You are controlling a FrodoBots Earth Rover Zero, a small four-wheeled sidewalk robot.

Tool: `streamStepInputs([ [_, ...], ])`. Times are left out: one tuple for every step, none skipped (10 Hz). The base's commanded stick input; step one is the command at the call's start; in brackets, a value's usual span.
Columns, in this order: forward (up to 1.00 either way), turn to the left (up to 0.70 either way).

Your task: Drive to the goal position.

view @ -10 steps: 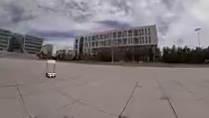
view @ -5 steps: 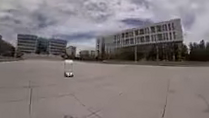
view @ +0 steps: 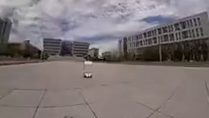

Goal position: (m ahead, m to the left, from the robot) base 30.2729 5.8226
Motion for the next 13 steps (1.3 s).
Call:
streamStepInputs([
  [1.0, 0.4],
  [1.0, 0.4],
  [1.0, 0.4],
  [1.0, 0.4],
  [1.0, 0.0],
  [1.0, 0.0],
  [1.0, 0.0],
  [1.0, 0.0],
  [1.0, 0.0],
  [1.0, 0.0],
  [1.0, 0.0],
  [1.0, -0.1],
  [1.0, -0.34],
])
